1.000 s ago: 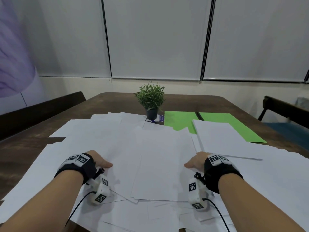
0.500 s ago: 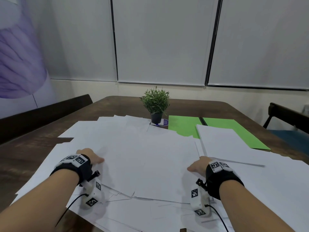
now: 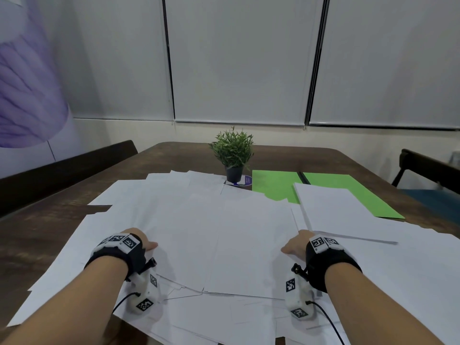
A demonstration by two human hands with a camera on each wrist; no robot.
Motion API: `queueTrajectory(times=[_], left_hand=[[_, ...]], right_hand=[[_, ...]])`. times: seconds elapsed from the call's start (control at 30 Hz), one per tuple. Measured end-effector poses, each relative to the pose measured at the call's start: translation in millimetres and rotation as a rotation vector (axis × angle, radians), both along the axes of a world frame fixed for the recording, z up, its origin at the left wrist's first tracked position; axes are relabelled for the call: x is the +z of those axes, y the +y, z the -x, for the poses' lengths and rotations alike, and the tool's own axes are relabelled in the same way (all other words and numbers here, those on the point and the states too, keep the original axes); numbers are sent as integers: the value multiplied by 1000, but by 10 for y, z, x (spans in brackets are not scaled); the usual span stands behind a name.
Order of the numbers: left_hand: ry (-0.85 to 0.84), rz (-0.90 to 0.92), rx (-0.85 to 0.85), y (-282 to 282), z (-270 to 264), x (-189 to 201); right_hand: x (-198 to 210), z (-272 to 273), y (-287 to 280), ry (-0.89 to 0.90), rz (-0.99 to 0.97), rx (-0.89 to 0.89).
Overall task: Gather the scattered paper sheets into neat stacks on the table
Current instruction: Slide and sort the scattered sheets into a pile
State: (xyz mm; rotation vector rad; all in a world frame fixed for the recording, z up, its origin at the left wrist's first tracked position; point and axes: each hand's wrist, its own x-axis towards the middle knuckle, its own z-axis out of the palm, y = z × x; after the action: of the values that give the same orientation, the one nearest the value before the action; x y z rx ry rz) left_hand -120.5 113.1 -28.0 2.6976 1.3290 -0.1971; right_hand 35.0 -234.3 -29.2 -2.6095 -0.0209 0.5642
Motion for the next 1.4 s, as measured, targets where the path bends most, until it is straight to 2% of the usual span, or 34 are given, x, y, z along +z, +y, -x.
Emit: queueTrajectory(times=[0.1, 0.23, 0.37, 0.6, 0.7, 0.8, 0.9, 1.03, 1.1, 1.33, 1.4], left_hand=[[55, -17, -89, 70, -28, -33], [-120, -8, -54, 164, -31, -43], [-324, -12, -38, 161, -2, 110], [-702, -23, -82, 122, 7, 755], [-931, -20, -125, 36, -99, 1057], [-1149, 124, -136, -64, -216, 1230], [-1258, 457, -124, -237, -334, 1216], [-1122, 764, -59, -562, -402, 1014], [-991, 827, -33, -742, -395, 888], [-251, 684, -208, -1067, -405, 554], [-99, 709, -260, -1119, -406, 550]], right_hand=[[9, 17, 2, -47, 78, 6], [14, 8, -13, -45, 86, 10], [25, 20, -20, -60, 50, -2], [40, 45, -33, -55, 29, 0], [32, 55, -27, -45, 27, 27], [40, 78, -45, -37, -48, 34], [61, 91, -45, -7, -150, -39], [90, 80, -4, 6, -337, -141], [101, 82, -2, 4, -365, -163], [83, 90, -33, 32, -384, -134], [90, 98, -50, 46, -377, -118]])
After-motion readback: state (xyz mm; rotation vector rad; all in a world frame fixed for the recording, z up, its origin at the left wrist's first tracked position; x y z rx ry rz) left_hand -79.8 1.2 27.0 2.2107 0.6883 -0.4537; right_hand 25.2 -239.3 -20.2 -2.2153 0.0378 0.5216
